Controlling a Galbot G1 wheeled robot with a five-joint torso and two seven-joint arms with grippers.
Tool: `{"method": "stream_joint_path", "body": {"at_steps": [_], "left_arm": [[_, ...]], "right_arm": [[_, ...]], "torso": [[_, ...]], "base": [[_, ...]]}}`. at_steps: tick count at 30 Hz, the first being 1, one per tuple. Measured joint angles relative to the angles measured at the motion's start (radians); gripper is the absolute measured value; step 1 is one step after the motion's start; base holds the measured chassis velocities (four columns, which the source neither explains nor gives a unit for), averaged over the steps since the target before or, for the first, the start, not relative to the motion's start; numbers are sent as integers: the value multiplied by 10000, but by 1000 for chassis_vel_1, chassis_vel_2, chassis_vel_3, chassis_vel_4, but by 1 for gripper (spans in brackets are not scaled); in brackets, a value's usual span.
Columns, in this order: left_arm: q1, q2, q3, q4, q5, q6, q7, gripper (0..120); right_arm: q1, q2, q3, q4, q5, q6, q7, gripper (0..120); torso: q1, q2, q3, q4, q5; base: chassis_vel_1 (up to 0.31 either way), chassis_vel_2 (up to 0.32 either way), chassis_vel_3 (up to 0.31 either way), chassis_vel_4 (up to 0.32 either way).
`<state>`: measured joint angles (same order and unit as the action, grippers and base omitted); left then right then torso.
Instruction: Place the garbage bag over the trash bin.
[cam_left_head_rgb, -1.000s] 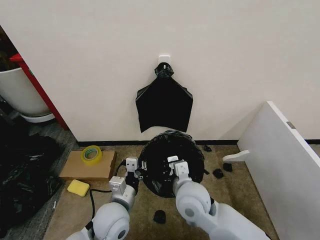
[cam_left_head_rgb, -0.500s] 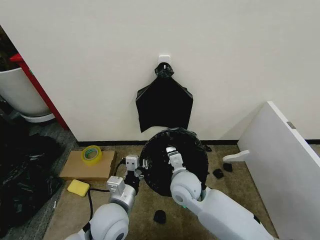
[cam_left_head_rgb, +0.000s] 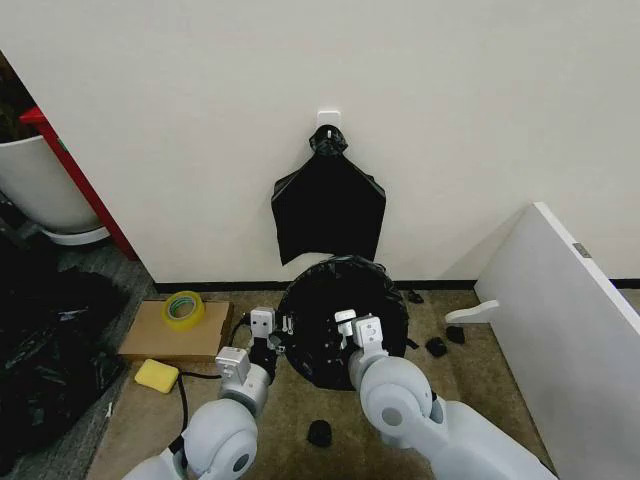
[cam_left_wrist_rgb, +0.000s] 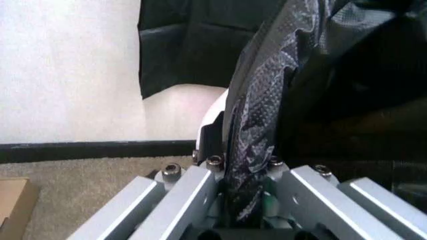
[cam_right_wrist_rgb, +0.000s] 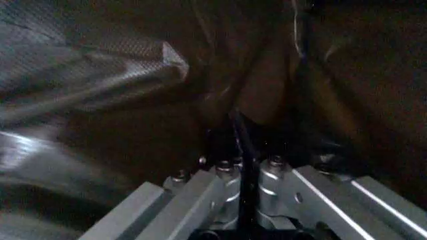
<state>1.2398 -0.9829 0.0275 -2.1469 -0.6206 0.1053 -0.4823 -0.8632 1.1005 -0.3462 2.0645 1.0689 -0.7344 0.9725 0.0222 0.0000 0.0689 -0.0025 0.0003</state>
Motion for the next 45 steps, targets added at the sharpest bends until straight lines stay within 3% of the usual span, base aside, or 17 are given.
{"method": "stream_joint_path", "body": {"at_steps": [2, 5, 14, 20, 23, 26, 34, 39, 45], "left_arm": [[35, 7, -12, -62, 0, 6, 1, 0], [135, 63, -95, -182, 4, 17, 2, 0], [209, 57, -161, -208, 27, 18, 1, 0], [156, 33, -121, -132, 27, 18, 2, 0], [157, 19, -89, -150, 27, 19, 8, 0], [213, 10, -74, -240, 27, 19, 31, 0], [317, 14, -138, -342, 42, 19, 66, 0], [296, -26, -125, -310, 42, 19, 67, 0], [281, -55, -64, -303, 43, 19, 74, 0]], "right_arm": [[29, 0, -100, -214, -320, -2, -57, 0], [96, -47, -376, -834, -1964, -1, -546, 0], [209, -231, -509, -1072, -4337, 188, -1414, 0], [-26, -182, -502, -697, -4040, 1042, -1874, 0], [-38, 23, -485, -556, -2800, 640, -1284, 0], [81, 193, -469, -823, -2522, 229, -908, 0], [341, 132, -370, -1486, -3690, 90, -886, 0], [246, 52, -470, -1486, -4574, 1121, -1822, 0], [265, 203, -562, -1578, -4191, 889, -1568, 0]], "torso": [[0, 0, 0, 1, -1], [0, 0, 0, 1, 1], [0, 0, 0, 0, -1], [0, 0, 0, -1, -2], [0, 0, 0, 0, -1], [0, 0, -1, 1, -2], [1, 0, 0, 0, -1], [1, 0, 0, -1, -1], [1, 0, 0, 1, 0]], "base": [[0, 0, 0, 0], [0, 0, 0, 0], [0, 0, 0, 0], [0, 0, 0, 0], [0, 0, 0, 0], [0, 0, 0, 0], [0, 0, 0, 0], [0, 0, 0, 0], [0, 0, 0, 0]]}}
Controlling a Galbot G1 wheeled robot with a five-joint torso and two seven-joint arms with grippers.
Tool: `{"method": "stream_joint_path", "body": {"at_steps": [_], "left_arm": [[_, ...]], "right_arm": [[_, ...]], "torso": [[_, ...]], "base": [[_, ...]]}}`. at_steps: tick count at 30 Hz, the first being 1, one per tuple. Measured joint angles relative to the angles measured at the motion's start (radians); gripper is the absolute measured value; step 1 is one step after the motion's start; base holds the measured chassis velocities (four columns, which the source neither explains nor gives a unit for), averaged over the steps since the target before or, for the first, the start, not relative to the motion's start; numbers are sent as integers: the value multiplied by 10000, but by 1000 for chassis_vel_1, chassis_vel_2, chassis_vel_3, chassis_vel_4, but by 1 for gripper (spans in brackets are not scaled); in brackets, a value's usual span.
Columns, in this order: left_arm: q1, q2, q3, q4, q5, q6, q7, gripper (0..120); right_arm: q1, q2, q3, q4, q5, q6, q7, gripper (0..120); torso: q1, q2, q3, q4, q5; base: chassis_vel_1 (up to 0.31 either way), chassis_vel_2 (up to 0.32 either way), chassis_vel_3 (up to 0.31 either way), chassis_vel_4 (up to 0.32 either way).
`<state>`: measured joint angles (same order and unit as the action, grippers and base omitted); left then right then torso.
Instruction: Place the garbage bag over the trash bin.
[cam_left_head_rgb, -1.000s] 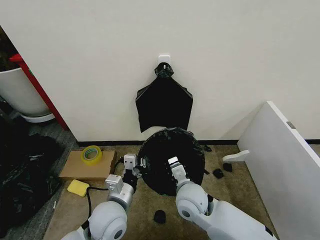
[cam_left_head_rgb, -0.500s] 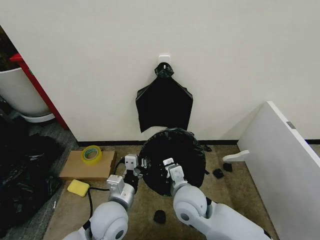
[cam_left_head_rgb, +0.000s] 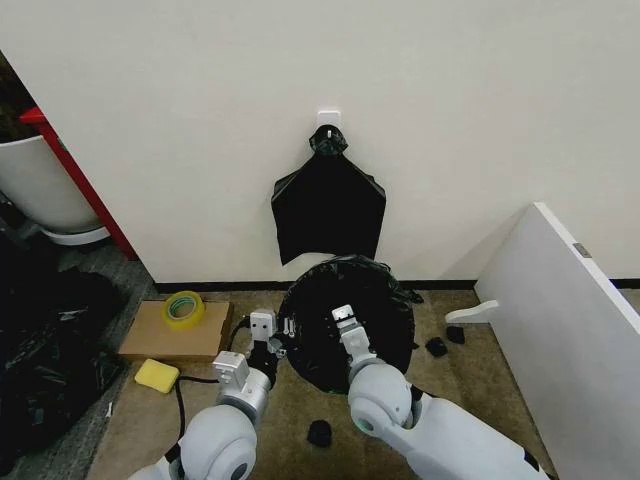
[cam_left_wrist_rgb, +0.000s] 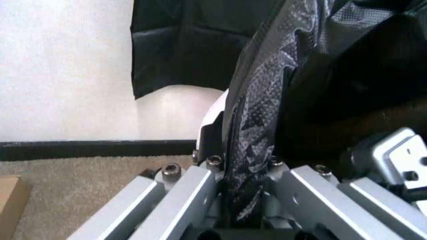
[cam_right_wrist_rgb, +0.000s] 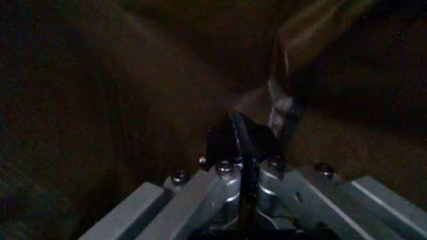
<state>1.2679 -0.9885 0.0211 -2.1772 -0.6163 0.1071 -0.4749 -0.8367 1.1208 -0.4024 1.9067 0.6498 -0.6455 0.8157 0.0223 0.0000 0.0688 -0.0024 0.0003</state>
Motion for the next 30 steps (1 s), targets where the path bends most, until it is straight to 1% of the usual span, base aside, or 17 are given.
{"method": "stream_joint_path", "body": {"at_steps": [2, 5, 9, 13, 18, 19, 22, 24, 27, 30], "left_arm": [[11, 6, -12, -9, 0, 0, 1, 0], [33, 30, -45, -16, 2, 0, 4, 0], [30, 29, -51, -5, 4, 0, 10, 0], [20, 6, -45, 44, 13, -5, 9, 0], [21, -25, -12, 90, 14, -7, 8, 0], [21, -25, -12, 90, 14, -7, 8, 0], [30, -19, -3, 88, 14, -7, 7, 0], [46, -19, -13, 86, 14, -7, 7, 0], [78, -17, -32, 63, 14, -7, 7, 0], [140, 1, -49, 21, 15, -7, 7, 0]], "right_arm": [[20, -82, -1, -231, -378, -198, 99, 0], [12, -327, 41, -385, -1006, -216, -4, 0], [-14, -445, 105, -311, -1153, -196, -56, 0], [-29, -465, 182, -197, -1251, 123, -238, 0], [-216, -401, 50, 94, -1156, 1458, -977, 0], [-216, -401, 50, 94, -1156, 1458, -977, 0], [-179, -189, -10, -221, -1317, 2264, -1315, 0], [-22, -65, 41, -541, -1343, 2486, -1317, 0], [159, 29, 162, -852, -1265, 2500, -1173, 0], [359, 105, 413, -1114, -674, 2046, -650, 0]], "torso": [[0, 0, 1, 0, 0], [0, 0, 0, -2, 0], [0, 0, 1, -2, 0], [0, 0, 0, -1, 0], [0, 0, 0, -2, 0], [0, 0, 0, -2, 0], [0, 0, 0, -1, 0], [0, 0, 0, -1, -1], [0, 0, 0, 0, -1], [0, -1, 1, -1, -1]], "base": [[0, 0, 0, 0], [0, 0, 0, 0], [0, 0, 0, 0], [0, 0, 0, 0], [0, 0, 0, 0], [0, 0, 0, 0], [0, 0, 0, 0], [0, 0, 0, 0], [0, 0, 0, 0], [0, 0, 0, 0]]}}
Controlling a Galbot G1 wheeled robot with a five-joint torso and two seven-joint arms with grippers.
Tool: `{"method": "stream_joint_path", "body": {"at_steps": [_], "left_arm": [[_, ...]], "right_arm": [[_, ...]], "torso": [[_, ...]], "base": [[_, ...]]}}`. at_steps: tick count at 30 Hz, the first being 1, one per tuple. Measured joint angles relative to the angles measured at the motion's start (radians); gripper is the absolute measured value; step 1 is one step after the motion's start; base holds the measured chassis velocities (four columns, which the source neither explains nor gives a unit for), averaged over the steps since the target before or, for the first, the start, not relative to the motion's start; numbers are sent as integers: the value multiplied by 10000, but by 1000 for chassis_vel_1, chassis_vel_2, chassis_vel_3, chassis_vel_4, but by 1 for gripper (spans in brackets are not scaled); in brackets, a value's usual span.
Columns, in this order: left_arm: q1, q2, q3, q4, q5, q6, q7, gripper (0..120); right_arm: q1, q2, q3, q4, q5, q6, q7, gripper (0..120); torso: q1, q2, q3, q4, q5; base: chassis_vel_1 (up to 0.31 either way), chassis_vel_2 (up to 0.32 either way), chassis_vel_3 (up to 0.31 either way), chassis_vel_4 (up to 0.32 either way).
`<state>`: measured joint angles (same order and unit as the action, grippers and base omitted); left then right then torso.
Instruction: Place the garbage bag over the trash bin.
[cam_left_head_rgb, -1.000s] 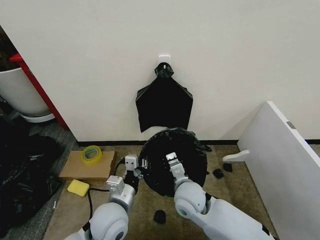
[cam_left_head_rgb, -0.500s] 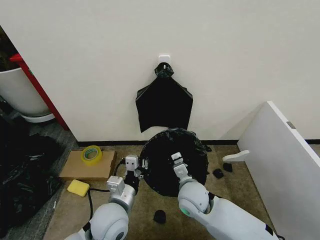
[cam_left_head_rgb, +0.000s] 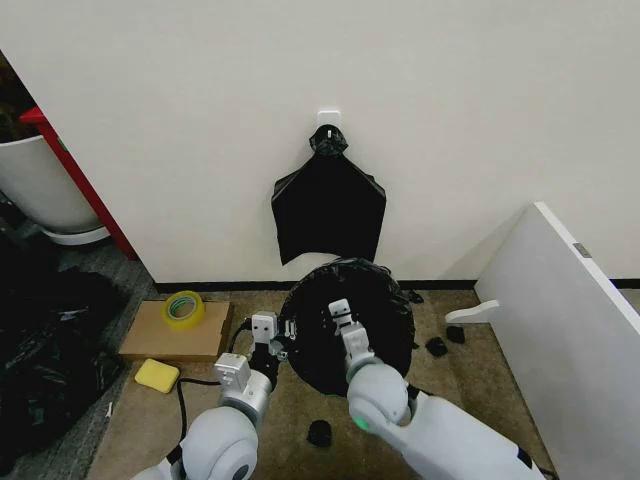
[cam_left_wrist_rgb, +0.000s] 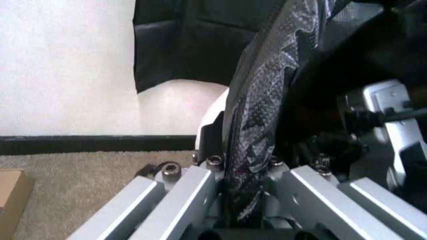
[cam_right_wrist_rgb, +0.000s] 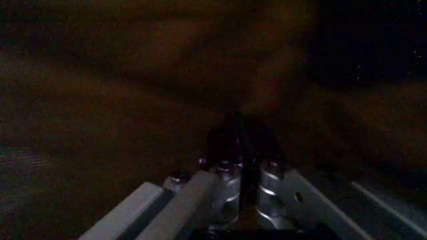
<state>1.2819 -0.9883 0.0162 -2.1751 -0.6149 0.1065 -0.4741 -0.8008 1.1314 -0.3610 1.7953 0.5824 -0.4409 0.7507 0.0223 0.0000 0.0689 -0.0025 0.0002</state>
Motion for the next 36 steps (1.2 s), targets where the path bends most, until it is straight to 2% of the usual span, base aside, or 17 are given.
{"method": "stream_joint_path", "body": {"at_steps": [3, 10, 17, 22, 23, 24, 29, 30, 32, 36], "left_arm": [[5, 18, -29, 0, 2, 0, 1, 0], [-30, 4, -42, 35, 3, -2, 7, 0], [-213, -162, -222, 414, -296, 5, -52, 0], [-344, -337, -736, 609, -1031, 365, -270, 0], [-344, -337, -736, 609, -1031, 365, -270, 0], [-366, -383, -861, 609, -1270, 597, -414, 0], [-279, -975, -1295, 561, -2712, 1824, -1502, 0], [-279, -975, -1295, 561, -2712, 1824, -1502, 0], [-136, -1295, -1452, 527, -3242, 2301, -1920, 0], [-117, -1908, -1969, 687, -4501, 2819, -2545, 0]], "right_arm": [[29, 2, 157, 28, 498, -327, 372, 0], [-228, -194, 183, 550, 503, -346, 394, 0], [-1163, -816, -50, 2093, -460, 938, -644, 0], [-2383, -1588, 205, 2867, -2647, 3679, -2533, 21], [-2383, -1588, 205, 2867, -2647, 3679, -2533, 21], [-2618, -1715, 377, 3006, -2991, 4346, -2923, 22], [-3552, -1843, 1699, 3381, -3815, 6998, -4875, 46], [-3552, -1843, 1699, 3381, -3815, 6998, -4875, 46], [-3891, -1702, 2039, 3549, -4159, 7415, -4657, 54], [-4995, -1472, 2089, 4256, -4617, 6527, -2609, 69]], "torso": [[0, 0, 0, 0, 0], [0, 0, 0, 0, 0], [0, 0, -1, -1, 0], [-1, 0, -1, -1, 0], [-1, 0, -1, -1, 0], [-1, 0, -1, -1, 1], [0, 1, -1, -1, 0], [0, 1, -1, -1, 0], [-1, 0, -1, 3, 2], [-1, 1, -2, -4, -2]], "base": [[0, 0, 0, 0], [0, 0, 0, 0], [0, 0, 0, 0], [0, 0, 0, 0], [0, 0, 0, 0], [0, 0, 0, 0], [0, 0, 0, 0], [0, 0, 0, 0], [0, 0, 0, 0], [0, 0, 0, 0]]}}
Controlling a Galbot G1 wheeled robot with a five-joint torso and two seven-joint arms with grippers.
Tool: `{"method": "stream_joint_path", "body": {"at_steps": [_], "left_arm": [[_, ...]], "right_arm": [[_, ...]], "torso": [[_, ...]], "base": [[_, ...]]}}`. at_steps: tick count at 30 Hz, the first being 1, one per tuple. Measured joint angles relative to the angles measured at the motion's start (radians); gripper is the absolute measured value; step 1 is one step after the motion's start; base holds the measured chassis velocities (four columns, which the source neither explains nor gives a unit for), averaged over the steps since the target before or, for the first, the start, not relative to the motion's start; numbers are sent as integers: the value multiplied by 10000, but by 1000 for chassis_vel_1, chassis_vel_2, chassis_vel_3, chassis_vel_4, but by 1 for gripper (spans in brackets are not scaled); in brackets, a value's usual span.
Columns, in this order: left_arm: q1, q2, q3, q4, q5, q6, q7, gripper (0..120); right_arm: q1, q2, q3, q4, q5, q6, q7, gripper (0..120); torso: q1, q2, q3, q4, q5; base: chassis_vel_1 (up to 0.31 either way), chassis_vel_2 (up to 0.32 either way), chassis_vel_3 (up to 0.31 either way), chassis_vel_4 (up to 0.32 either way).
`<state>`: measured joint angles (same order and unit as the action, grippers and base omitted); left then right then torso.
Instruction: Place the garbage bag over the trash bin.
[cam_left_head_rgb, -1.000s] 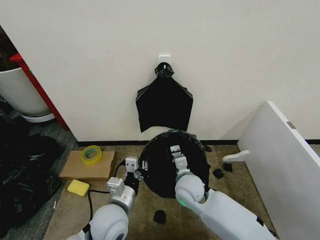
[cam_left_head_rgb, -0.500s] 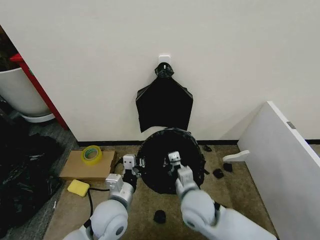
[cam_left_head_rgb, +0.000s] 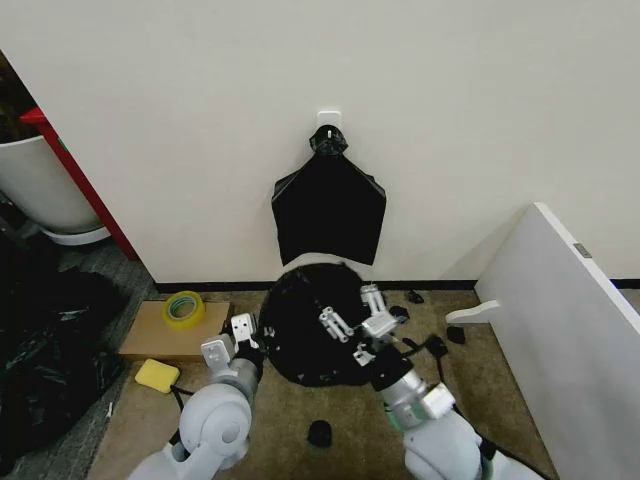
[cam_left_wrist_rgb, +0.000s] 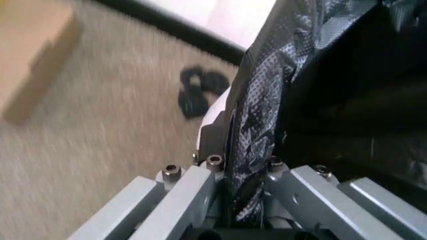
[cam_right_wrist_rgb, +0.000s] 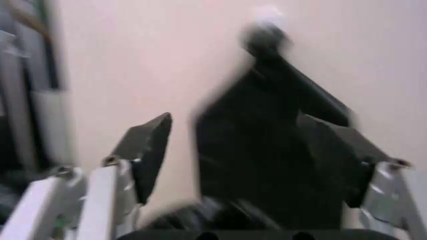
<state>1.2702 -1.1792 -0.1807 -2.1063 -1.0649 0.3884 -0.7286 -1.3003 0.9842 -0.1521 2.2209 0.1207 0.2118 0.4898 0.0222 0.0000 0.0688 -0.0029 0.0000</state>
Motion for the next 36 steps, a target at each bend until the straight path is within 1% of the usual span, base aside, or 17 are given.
{"method": "stream_joint_path", "body": {"at_steps": [1, 2, 3, 8, 9, 10, 11, 13, 14, 17, 18, 20, 22, 24, 25, 28, 36], "left_arm": [[0, 0, 0, 0, 0, 0, 0, 0], [-48, -195, -467, 146, -492, 100, -164, 0], [-88, -320, -875, 268, -932, 149, -292, 0], [-253, -575, -2432, 727, -2890, 585, -738, 0], [-308, -598, -2829, 851, -3451, 715, -848, 0], [-308, -598, -2829, 851, -3451, 715, -848, 0], [-335, -604, -3020, 902, -3722, 783, -902, 0], [-425, -603, -3788, 1020, -4925, 1083, -1123, 0], [-427, -593, -3940, 1022, -5193, 1148, -1176, 0], [-406, -577, -4206, 969, -5656, 1290, -1276, 0], [-406, -577, -4206, 969, -5656, 1290, -1276, 0], [-390, -570, -4343, 852, -5966, 1396, -1378, 0], [-360, -564, -4419, 694, -6199, 1489, -1469, 0], [-264, -560, -4405, 454, -6273, 1552, -1530, 0], [-264, -560, -4405, 454, -6273, 1552, -1530, 0], [-140, -566, -4246, 117, -6278, 1610, -1564, 0], [-126, -585, -4205, -285, -6504, 1670, -1658, 0]], "right_arm": [[0, 0, 0, 0, 0, 0, 0, 69], [-264, 73, -18, 69, -7, -375, 631, 74], [-383, 130, -15, 34, -6, -547, 1032, 80], [-493, 321, 19, -435, 10, -800, 1843, 98], [-485, 352, 21, -571, -2, -836, 1929, 99], [-485, 352, 21, -571, -2, -836, 1929, 99], [-472, 365, 22, -642, -29, -855, 1957, 100], [-352, 407, 12, -1130, -236, -978, 2024, 100], [-299, 426, 0, -1298, -276, -995, 2027, 100], [-102, 515, -50, -1921, -360, -927, 1900, 100], [-102, 515, -50, -1921, -360, -927, 1900, 100], [42, 582, -70, -2342, -366, -625, 1546, 100], [185, 666, -75, -2779, -353, -151, 1006, 100], [422, 819, -49, -3405, -317, 622, 182, 100], [422, 819, -49, -3405, -317, 622, 182, 100], [679, 1074, 65, -4176, -347, 820, -27, 100], [735, 1362, 123, -4827, -410, 861, -158, 100]], "torso": [[0, 0, 0, 0, 0], [0, 0, 0, -4, 0], [0, 0, 0, -1, 3], [0, 0, 1, 7, 2], [0, 0, 1, 5, 1], [0, 0, 1, 5, 1], [0, 0, 1, 4, 0], [0, 0, 1, 5, 2], [0, 0, 1, 6, 2], [1, 0, 1, 6, -1], [1, 0, 1, 6, -1], [1, 0, 1, 3, 2], [1, 0, 1, 4, 2], [1, 0, 1, 5, 1], [1, 0, 1, 5, 1], [1, 0, 1, 5, 2], [1, 0, 2, 3, 2]], "base": [[0, 0, 0, 0], [0, 0, 0, 0], [0, 0, 0, 0], [0, 0, 0, 0], [0, 0, 0, 0], [0, 0, 0, 0], [0, 0, 0, 0], [0, 0, 0, 0], [0, 0, 0, 0], [0, 0, 0, 0], [0, 0, 0, 0], [0, 0, 0, 0], [0, 0, 0, 0], [0, 0, 0, 0], [0, 0, 0, 0], [0, 0, 0, 0], [0, 0, 0, 0]]}}
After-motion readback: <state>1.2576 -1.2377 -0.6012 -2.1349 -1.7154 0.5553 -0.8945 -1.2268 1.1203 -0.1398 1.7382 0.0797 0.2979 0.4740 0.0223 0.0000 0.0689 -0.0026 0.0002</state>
